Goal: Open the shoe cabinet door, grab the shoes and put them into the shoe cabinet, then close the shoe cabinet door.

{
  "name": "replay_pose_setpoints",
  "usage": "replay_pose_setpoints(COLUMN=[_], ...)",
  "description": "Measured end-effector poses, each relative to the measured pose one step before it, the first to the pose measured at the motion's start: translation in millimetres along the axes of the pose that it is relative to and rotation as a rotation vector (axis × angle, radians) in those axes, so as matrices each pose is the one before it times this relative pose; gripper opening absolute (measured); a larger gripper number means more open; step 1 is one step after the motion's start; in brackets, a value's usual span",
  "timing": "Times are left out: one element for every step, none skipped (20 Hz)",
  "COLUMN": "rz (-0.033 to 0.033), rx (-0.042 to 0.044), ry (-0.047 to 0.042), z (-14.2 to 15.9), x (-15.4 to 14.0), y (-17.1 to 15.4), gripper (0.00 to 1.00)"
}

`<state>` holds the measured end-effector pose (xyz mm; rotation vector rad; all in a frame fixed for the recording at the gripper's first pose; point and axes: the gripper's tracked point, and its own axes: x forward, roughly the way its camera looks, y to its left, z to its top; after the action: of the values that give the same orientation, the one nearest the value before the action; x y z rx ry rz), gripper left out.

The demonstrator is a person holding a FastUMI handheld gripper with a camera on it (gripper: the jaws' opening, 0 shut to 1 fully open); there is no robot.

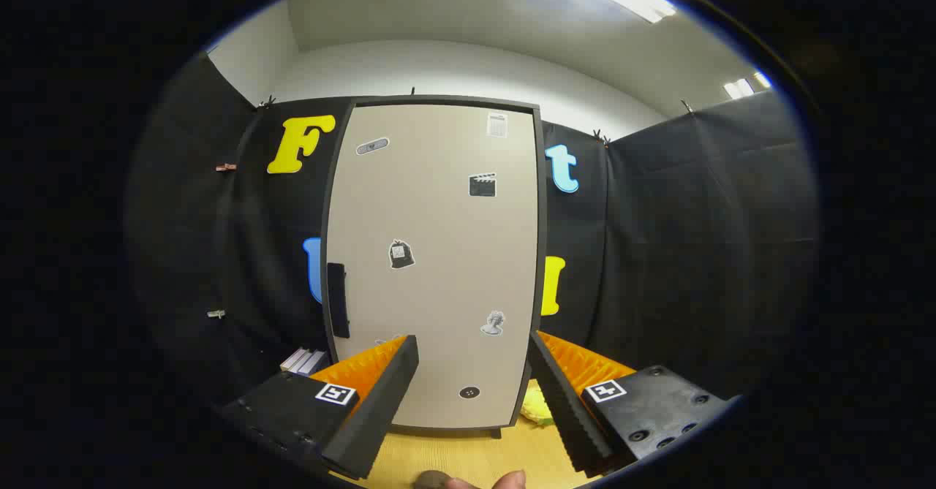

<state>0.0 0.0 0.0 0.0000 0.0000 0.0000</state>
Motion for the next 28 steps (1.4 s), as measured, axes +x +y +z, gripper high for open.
replay_pose_setpoints(rz=[0.00148, 0.00175, 0.00042, -0.00072, 0.00065, 0.00135, 0.00168, 0.0017, 0.00129, 0.00183, 0.00026, 0.00059, 0.0023, 0.00237, 0.0039, 0.0023, 0.0055, 0.00513, 0.00344, 0.00208, 0.00264, 0.00302, 0.00293, 0.00155, 0.00356, 0.00734, 0.00698, 0.0111], rx=[0.00088, 0.00047, -0.00019, -0.0008, -0.00041, 0.00003, 0.00146, 0.00256, 0.00172, 0.00062, -0.0017, -0.00204, 0.00005, 0.00129, 0.00135, 0.0, 0.0019, 0.00323, 0.00203, 0.00114, 0.00144, 0.00241, 0.00184, 0.00127, 0.00183, 0.00406, 0.00842, 0.00888], ry=[-0.00395, -0.0015, -0.00146, -0.00061, 0.00005, 0.00003, 0.00221, 0.00165, 0.00122, 0.00138, 0.00032, 0.00035, -0.00149, 0.00033, -0.0034, -0.00289, -0.00345, -0.00235, -0.00145, 0.00106, 0.00158, 0.00035, 0.00137, -0.00093, -0.00114, 0.00041, 0.0007, 0.00078], z=[1.31, 1.12, 0.84, 0.59, 0.09, 0.39, -0.53, -0.32, -0.29, 0.19, -0.16, -0.19, 1.07, -0.14, 1.01, 1.61, 1.05, 0.05, 0.13, -0.08, -0.43, -0.14, 0.07, 0.36, 0.56, 0.47, 0.85, 0.65], x=[-0.26, -0.2, -0.15, -0.67, -0.09, 0.5, 0.03, -0.03, 0.31, -1.11, -0.79, 0.21, -0.06, 0.9, -0.41, -0.63, -0.76, -0.08, 0.08, -0.26, -0.13, 0.72, 0.7, 0.34, 0.74, 1.26, 2.44, 2.05], y=[0.68, 0.52, -0.23, 0.26, 0.23, 0.69, 0.46, 1.2, 0.81, 1.21, 0.3, 0.86, 1.42, 2.1, 2.17, 1.74, 2.26, 2.5, 1.91, 1.49, 1.55, 2.05, 1.87, 1.97, 1.79, 4.91, 4.3, 6.07], gripper=[0.97, 0.97, 0.98, 0.97, 0.97, 0.97, 0.97, 0.97, 0.98, 0.98, 0.98, 0.97, 0.97, 0.98, 0.97, 0.98, 0.97, 0.97, 0.97, 0.97, 0.97, 0.97, 0.97, 0.97, 0.97, 0.97, 0.97, 0.97])
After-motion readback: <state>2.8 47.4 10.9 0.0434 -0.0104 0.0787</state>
